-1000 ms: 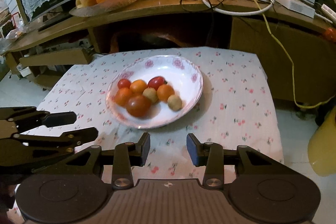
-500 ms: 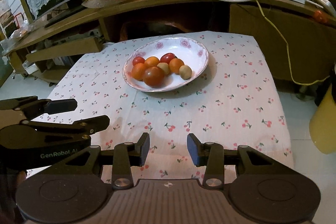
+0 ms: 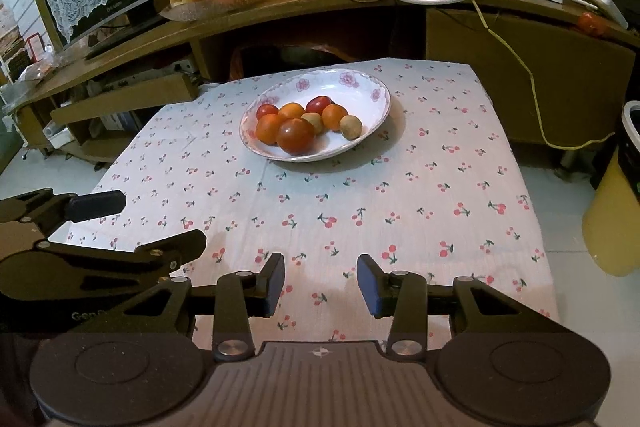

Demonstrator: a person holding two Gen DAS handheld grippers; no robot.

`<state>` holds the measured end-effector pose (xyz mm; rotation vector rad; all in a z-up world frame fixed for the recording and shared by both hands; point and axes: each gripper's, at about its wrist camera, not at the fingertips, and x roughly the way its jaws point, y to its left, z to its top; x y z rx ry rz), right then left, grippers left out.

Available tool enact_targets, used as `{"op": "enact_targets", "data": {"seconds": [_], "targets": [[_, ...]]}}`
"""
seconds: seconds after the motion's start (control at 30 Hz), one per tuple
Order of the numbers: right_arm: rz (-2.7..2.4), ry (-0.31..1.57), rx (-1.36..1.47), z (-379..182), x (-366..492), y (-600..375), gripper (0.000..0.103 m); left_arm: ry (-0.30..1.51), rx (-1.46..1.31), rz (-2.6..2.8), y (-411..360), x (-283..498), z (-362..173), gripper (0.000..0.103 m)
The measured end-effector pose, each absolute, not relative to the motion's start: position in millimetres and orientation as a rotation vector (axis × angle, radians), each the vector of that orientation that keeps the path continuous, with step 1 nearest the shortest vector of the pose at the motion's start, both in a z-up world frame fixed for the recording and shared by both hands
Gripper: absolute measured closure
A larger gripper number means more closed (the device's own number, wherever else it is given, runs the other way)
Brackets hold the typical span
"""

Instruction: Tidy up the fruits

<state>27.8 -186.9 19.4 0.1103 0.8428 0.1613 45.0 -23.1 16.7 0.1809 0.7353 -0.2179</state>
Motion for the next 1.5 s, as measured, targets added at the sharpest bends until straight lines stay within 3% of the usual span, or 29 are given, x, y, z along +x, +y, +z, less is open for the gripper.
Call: {"op": "enact_targets", "data": {"seconds": [1.5], "targets": [[0.154, 0.802, 0.098, 28.5, -36.9, -170.3, 0.058, 0.773, 0.123, -0.167, -9.9, -15.7, 16.3, 0.000]]}}
